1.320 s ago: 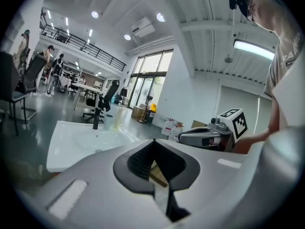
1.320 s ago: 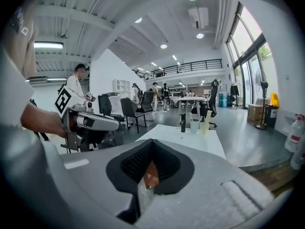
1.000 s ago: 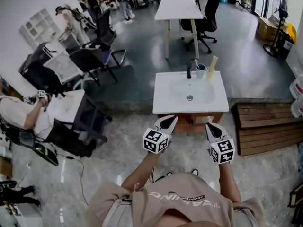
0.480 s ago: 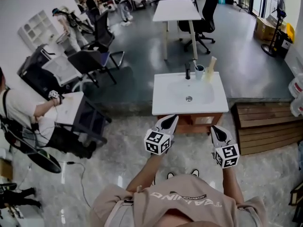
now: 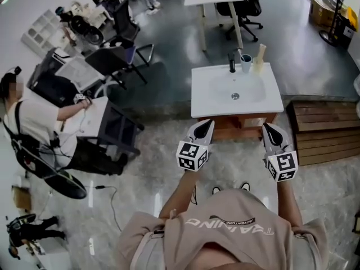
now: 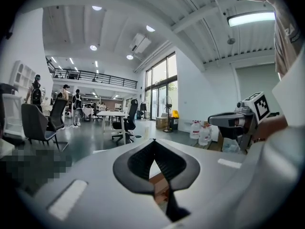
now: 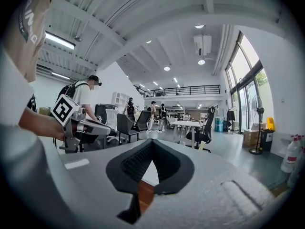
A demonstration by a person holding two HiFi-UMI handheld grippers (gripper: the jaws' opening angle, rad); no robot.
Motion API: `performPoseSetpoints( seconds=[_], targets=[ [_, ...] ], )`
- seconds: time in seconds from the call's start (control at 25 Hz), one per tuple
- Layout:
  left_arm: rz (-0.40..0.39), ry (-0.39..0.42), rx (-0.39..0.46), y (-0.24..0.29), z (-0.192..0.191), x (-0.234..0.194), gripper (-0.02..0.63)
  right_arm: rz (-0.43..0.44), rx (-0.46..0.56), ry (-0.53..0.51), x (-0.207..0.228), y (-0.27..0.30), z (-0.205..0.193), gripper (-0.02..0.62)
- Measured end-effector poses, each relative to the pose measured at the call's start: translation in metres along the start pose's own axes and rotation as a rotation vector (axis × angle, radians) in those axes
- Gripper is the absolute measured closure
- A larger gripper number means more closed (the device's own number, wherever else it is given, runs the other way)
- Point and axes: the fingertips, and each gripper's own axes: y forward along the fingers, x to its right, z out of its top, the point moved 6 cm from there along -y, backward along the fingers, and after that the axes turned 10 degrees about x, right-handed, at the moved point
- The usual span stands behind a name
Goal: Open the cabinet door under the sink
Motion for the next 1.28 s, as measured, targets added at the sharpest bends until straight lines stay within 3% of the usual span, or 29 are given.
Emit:
performPoseSetpoints(
  seconds=[0.36, 0.8, 1.28],
  targets=[
    [0.010, 0.029, -0.013, -0.009, 0.004, -0.006, 0.591, 0.023, 0.031, 0.029, -0.011, 0.012, 0.003, 0.594],
    [0.031, -0.016, -0.030, -0.017, -0.005, -0.006, 0.591, 0.058, 0.012, 0.032, -0.013, 0.015, 0.001, 0.595],
    [-0.010, -0.049, -0.005, -0.001, -0.003, 0.000, 0.591, 0.011, 0.010, 0.042, -0.002, 0.011, -0.002, 0.594]
  ],
)
